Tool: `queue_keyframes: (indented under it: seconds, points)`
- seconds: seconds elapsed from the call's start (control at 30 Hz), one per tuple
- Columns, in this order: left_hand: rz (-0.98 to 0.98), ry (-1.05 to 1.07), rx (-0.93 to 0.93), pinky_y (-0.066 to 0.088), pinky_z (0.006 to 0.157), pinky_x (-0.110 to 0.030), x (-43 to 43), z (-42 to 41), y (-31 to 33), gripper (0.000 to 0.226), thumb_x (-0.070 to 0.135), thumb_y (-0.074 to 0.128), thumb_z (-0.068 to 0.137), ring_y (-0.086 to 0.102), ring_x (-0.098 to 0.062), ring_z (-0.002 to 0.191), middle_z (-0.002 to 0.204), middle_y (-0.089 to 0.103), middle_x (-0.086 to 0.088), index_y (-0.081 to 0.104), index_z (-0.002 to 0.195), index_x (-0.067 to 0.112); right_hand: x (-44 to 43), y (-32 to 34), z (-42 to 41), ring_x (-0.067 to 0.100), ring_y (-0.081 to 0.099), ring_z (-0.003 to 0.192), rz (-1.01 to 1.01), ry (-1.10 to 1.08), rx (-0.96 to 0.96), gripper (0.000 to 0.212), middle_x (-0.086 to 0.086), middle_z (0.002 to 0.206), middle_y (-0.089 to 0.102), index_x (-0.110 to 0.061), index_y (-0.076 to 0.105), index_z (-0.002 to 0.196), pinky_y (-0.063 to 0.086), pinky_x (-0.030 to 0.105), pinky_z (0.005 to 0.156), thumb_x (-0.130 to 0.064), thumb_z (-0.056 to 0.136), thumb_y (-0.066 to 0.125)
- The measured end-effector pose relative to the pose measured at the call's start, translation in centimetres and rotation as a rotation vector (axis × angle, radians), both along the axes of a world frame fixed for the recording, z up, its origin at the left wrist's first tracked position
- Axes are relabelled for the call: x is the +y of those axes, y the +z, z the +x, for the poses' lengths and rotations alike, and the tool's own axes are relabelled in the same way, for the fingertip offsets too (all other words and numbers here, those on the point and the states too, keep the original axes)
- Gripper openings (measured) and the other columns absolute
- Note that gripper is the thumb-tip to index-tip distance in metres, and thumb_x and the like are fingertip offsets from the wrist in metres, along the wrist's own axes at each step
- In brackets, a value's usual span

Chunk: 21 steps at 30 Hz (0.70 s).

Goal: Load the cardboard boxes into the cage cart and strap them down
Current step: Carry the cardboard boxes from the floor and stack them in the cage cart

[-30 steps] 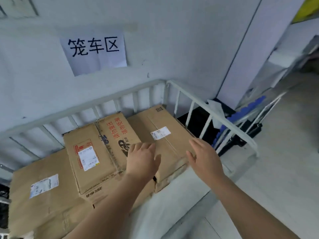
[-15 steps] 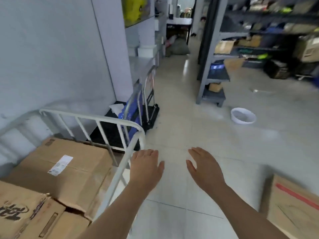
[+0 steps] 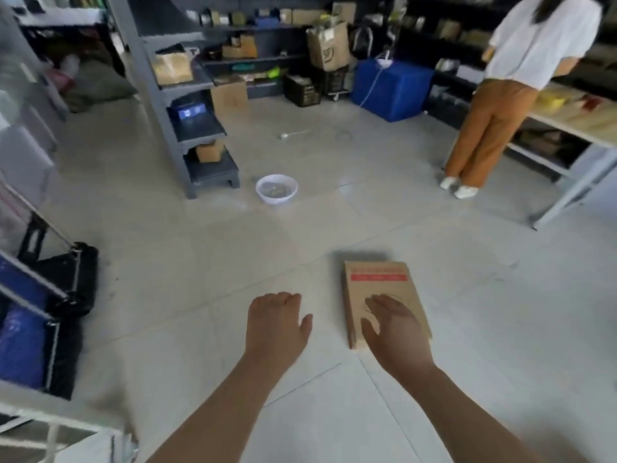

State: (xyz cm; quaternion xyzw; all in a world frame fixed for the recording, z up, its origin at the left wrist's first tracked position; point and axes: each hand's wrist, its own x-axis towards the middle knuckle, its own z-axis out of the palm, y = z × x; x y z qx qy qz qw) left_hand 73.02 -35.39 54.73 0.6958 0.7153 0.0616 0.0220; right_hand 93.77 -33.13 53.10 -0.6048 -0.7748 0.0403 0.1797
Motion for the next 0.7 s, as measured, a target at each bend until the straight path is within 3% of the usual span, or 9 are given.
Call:
queue_keyframes:
  seconds: [0.1,0.2,0.5,0.7]
  points:
    - [-0.024,-0.097,-0.03,0.045,0.079,-0.034,3.7,3.4,-0.7,0.031,0.042,0.053,0.085,0.062,-0.022,0.078,0.083,0.067,0.004,0.067,0.096,0.017,1.8,-1.1,3.8,0.028,0.064,0.107,-0.034,-0.111,0.031,0.031,0.007,0.11,0.07,-0.009,0.07,0.106,0.051,0.036,0.088,-0.015,0.076,0.075]
    - [-0.017,-0.196,-0.024,0.04,0.081,-0.032,7.8,5.5,-1.9,0.035,0.045,0.043,0.09,0.06,-0.021,0.085,0.091,0.066,0.005,0.063,0.104,0.019,4.1,-2.0,6.3,0.028,0.066,0.102,-0.062,-0.189,0.033,0.033,0.006,0.107,0.071,-0.009,0.071,0.105,0.053,0.035,0.083,-0.013,0.073,0.077]
    - [-0.12,-0.382,-0.025,0.046,0.076,-0.034,20.7,10.9,-5.0,0.032,0.041,0.056,0.086,0.065,-0.021,0.081,0.089,0.07,0.002,0.069,0.102,0.016,12.1,-3.8,10.6,0.025,0.066,0.098,-0.118,-0.431,0.081,0.03,0.003,0.103,0.072,-0.01,0.071,0.104,0.052,0.033,0.084,-0.014,0.075,0.076]
    - [-0.208,-0.445,-0.026,0.041,0.067,-0.032,26.3,15.6,-7.1,0.022,0.038,0.059,0.086,0.062,-0.022,0.073,0.077,0.065,0.001,0.062,0.084,0.016,16.7,-6.5,14.8,0.026,0.066,0.098,-0.203,-0.495,0.078,0.03,0.003,0.103,0.071,-0.011,0.071,0.105,0.053,0.032,0.083,-0.015,0.075,0.075]
